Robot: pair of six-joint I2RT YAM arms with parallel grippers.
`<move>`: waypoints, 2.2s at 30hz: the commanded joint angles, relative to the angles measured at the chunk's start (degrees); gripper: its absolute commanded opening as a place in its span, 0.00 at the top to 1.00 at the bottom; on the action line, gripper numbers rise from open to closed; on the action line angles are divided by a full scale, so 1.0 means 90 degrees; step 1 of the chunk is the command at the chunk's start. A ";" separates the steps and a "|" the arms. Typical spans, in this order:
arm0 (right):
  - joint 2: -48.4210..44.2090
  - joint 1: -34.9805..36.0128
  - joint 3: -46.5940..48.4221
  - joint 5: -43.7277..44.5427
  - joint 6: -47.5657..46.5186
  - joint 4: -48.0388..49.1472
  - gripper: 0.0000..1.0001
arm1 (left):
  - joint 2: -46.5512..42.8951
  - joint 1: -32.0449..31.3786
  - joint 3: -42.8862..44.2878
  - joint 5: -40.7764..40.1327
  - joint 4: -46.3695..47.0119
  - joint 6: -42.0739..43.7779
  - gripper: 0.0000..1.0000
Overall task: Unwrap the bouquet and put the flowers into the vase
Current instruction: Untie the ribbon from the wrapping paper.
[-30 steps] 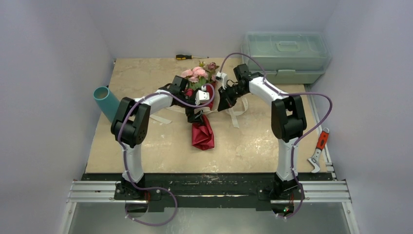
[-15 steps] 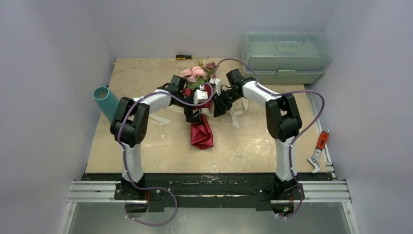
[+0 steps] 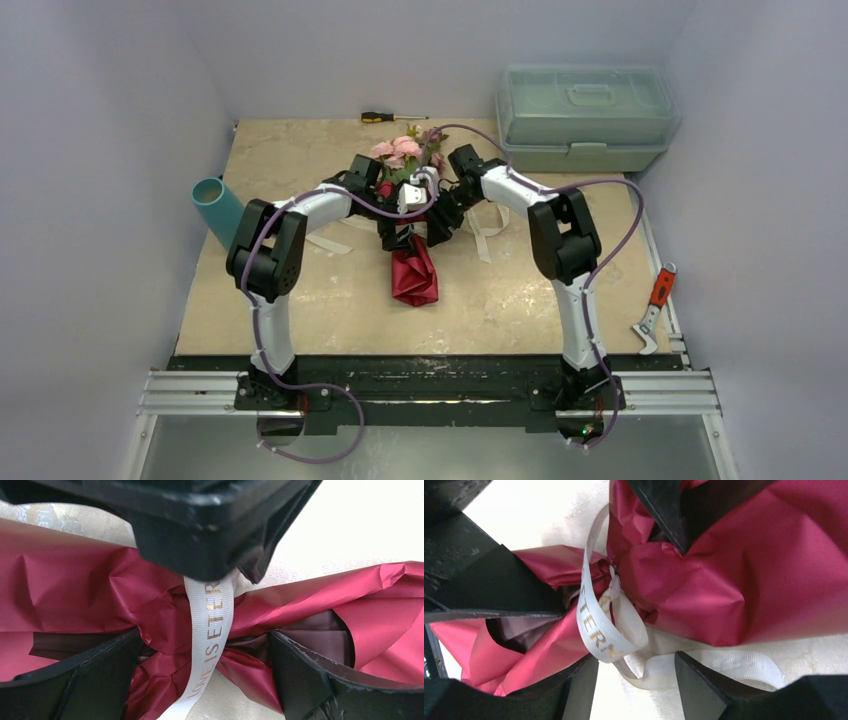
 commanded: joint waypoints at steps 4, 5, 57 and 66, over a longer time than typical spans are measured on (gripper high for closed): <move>0.0092 0.0083 0.0165 -0.0151 -0.0370 -0.0354 0.38 | 0.0214 0.0129 -0.0269 -0.0574 -0.0390 0.0000 0.00; 0.0085 0.0101 0.0110 -0.0081 -0.0359 -0.0272 0.46 | 0.0206 0.0132 -0.0280 -0.0585 -0.0365 -0.0010 0.00; -0.0749 -0.0243 -0.0233 0.0071 0.0701 -0.0365 1.00 | -0.0335 0.0026 -0.0519 -0.0612 -0.0512 -0.0248 0.00; -0.0958 -0.0245 -0.0243 0.0481 0.1148 -0.0034 0.88 | -0.1741 0.0174 -0.1049 0.0041 0.1206 -0.1230 0.00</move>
